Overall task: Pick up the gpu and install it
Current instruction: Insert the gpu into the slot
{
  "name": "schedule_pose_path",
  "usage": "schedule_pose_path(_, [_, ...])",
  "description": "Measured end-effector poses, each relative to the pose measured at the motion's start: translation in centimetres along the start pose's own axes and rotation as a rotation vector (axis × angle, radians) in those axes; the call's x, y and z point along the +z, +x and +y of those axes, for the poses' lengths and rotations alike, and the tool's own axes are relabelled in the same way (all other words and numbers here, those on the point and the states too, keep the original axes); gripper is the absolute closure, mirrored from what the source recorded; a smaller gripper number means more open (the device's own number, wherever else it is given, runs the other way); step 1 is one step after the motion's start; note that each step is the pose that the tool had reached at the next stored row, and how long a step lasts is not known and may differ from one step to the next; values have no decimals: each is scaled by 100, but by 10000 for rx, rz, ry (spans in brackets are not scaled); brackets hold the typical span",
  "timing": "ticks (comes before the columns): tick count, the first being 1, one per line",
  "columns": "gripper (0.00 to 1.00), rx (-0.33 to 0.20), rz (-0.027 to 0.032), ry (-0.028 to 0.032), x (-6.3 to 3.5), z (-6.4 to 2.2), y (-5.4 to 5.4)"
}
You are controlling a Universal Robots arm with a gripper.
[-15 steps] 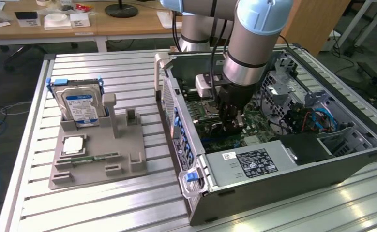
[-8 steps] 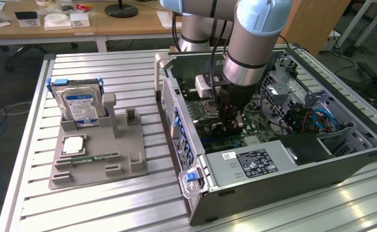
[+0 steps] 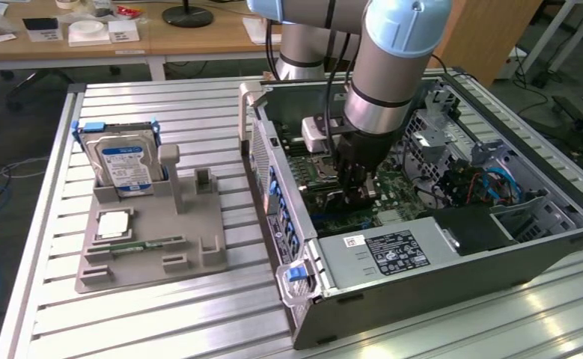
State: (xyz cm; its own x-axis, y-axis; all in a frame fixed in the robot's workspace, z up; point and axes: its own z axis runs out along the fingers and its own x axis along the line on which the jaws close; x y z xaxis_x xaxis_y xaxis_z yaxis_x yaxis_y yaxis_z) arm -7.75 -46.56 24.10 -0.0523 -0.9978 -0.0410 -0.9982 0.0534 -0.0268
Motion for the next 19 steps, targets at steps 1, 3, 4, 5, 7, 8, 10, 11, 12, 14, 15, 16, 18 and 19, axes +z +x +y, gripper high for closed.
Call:
schedule_pose_path(1, [73, 0, 1, 0, 0, 0, 0])
schedule_pose_path(3, [73, 0, -1, 0, 1, 0, 0])
schedule_pose_path(4, [73, 0, -1, 0, 1, 0, 0])
schedule_pose_path(5, [73, 0, -2, 0, 1, 0, 0])
schedule_pose_path(7, [73, 0, -3, 2, 7, 0, 0])
schedule_pose_path(8, [73, 0, -2, 1, 8, 0, 0])
schedule_pose_path(10, [73, 0, -1, 0, 8, 0, 0])
schedule_pose_path(11, [73, 0, -1, 0, 8, 0, 0])
schedule_pose_path(12, [73, 0, -1, 0, 8, 0, 0])
schedule_pose_path(14, [73, 0, -1, 0, 8, 0, 0])
schedule_pose_path(15, [73, 0, -1, 1, 8, 0, 0])
schedule_pose_path(16, [73, 1, -2, 1, 9, 0, 0])
schedule_pose_path(18, [73, 30, -2, 2, 10, 1, -2])
schedule_pose_path(19, [73, 54, -1, 3, 10, 1, -2])
